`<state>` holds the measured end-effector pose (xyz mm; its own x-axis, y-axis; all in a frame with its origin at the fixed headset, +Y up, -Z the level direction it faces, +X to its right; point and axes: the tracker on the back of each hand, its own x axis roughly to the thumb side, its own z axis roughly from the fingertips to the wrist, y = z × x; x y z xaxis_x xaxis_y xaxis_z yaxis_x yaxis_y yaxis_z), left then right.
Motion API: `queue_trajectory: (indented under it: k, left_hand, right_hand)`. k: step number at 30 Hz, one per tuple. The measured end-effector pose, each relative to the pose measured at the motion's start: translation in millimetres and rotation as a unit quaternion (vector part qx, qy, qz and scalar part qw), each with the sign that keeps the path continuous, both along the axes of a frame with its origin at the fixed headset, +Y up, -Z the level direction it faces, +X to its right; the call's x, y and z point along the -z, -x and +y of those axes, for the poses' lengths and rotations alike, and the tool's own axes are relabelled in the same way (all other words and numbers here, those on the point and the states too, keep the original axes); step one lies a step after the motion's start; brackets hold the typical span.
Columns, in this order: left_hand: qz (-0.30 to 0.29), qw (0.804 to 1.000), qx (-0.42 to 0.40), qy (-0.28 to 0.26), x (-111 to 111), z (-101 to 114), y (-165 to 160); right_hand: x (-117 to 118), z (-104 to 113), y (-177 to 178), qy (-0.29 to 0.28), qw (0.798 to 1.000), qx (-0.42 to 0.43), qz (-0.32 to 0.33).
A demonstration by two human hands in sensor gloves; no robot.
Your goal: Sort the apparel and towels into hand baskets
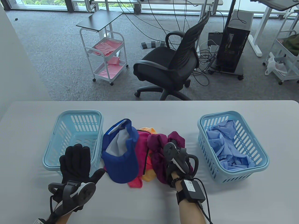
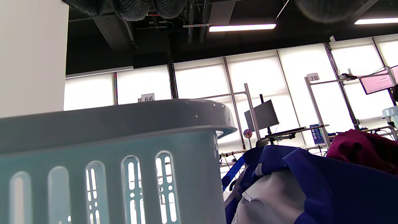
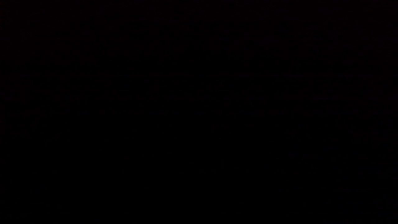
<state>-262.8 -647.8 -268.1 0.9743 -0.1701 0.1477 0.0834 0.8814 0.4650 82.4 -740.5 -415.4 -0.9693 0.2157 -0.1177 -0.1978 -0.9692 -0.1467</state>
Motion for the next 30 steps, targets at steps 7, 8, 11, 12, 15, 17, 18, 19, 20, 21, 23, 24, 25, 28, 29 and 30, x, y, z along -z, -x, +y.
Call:
queue_trajectory:
  k: [7, 8, 11, 12, 15, 17, 18, 19, 20, 21, 23, 24, 25, 28, 29, 30]
  left_hand:
    - [0.005, 1.000, -0.003, -0.002, 0, 1, 2]
    - [0.005, 1.000, -0.004, -0.003, 0, 1, 3]
    - [0.005, 1.000, -0.004, -0.004, 0, 1, 3]
    - [0.005, 1.000, -0.005, -0.005, 0, 2, 3]
    - [0.005, 1.000, -0.006, -0.007, 0, 2, 4]
    - [0.006, 1.000, -0.006, -0.008, 0, 2, 4]
    - [0.007, 1.000, -0.007, -0.008, 0, 2, 4]
    - [0.007, 1.000, -0.007, -0.008, 0, 2, 4]
    - [0.008, 1.000, -0.006, -0.008, 0, 2, 5]
    - [0.008, 1.000, -0.006, -0.008, 0, 2, 5]
    - [0.008, 1.000, -0.005, -0.006, 0, 2, 4]
    - [0.008, 1.000, -0.005, -0.006, 0, 2, 4]
    - [0.008, 1.000, -0.004, -0.006, 0, 2, 4]
    - [0.009, 1.000, -0.002, -0.004, 0, 2, 4]
    - [0.009, 1.000, -0.002, -0.004, 0, 2, 4]
    - [0.009, 1.000, -0.002, -0.005, 0, 3, 4]
  right_hand:
    - [-6, 17, -8, -0.031, 0.999, 0.026, -0.009]
    - [-7, 21, -9, -0.037, 0.999, 0.029, -0.010]
    - [-12, 32, -9, -0.054, 0.998, 0.041, -0.010]
    - [-14, 40, -8, -0.065, 0.997, 0.046, -0.010]
    - [-19, 54, -7, -0.089, 0.995, 0.051, -0.005]
    - [-24, 70, -6, -0.112, 0.992, 0.061, -0.001]
    - [-27, 77, -5, -0.121, 0.991, 0.063, 0.002]
    - [-29, 84, -5, -0.129, 0.989, 0.065, 0.004]
    - [-31, 90, -4, -0.135, 0.989, 0.067, 0.004]
    - [-34, 99, -4, -0.142, 0.987, 0.070, 0.006]
    - [-38, 114, -3, -0.155, 0.985, 0.071, 0.009]
    - [-41, 124, -3, -0.165, 0.984, 0.066, 0.010]
    - [-43, 131, -3, -0.172, 0.983, 0.064, 0.011]
    - [-49, 158, -8, -0.191, 0.980, 0.060, 0.010]
    - [-51, 167, -11, -0.199, 0.979, 0.046, 0.008]
    - [-52, 173, -13, -0.204, 0.978, 0.037, 0.007]
